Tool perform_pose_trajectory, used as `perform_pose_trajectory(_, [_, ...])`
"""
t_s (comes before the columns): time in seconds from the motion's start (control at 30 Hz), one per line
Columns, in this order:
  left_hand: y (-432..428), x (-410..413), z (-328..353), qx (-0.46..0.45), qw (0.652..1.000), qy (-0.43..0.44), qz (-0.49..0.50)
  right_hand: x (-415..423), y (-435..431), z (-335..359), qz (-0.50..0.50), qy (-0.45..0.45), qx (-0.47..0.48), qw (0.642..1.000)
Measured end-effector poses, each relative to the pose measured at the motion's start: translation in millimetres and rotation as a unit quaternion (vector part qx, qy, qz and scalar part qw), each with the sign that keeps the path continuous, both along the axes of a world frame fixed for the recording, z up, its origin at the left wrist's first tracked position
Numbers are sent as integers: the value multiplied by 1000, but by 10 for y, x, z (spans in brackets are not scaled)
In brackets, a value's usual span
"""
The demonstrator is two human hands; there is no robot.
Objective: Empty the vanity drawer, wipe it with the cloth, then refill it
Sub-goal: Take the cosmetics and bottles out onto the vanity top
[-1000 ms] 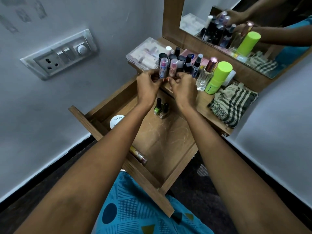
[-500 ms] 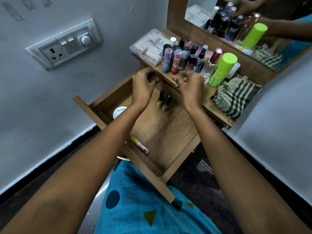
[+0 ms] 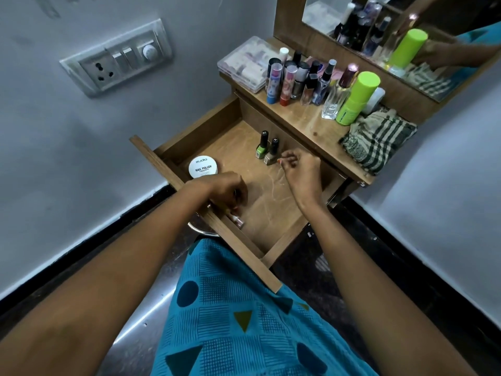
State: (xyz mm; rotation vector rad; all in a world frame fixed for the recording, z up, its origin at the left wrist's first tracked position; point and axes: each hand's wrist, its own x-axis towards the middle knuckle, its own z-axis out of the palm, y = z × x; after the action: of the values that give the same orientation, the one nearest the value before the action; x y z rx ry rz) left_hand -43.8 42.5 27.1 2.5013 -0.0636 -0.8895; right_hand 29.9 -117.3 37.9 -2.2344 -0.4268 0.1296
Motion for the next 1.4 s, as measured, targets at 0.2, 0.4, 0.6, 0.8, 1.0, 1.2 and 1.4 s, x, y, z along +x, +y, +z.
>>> perform_pose_trajectory(0.2, [7,4,-114,33,993,40,-109,-9,109,-88,19,13,-8,1000])
perform_pose_trajectory(0.4, [6,5,-108,76,980,15,-185,81,348,-73,0,-10,-6,1000])
perform_pose_trajectory(0.6, [62,7,-91,100,977,-41,-186,148,427,-144,-32,-13,10,999])
perform_pose_trajectory(0.8, [55,9,-44,87,987,-79,-113,177,399,-142,-30,-2,16,999])
perform_pose_trajectory(1.0, [5,-9,135,1,979,-199,34,134,279,-37,-18,1,18,1000])
perform_pose_trajectory(1.2, [-183,-10,363,-125,889,-382,220,90,98,230,-18,-52,43,998])
perform_pose_trajectory(1.4, [-326,189,641,-192,792,-463,348,164,0,617,-32,-84,88,992])
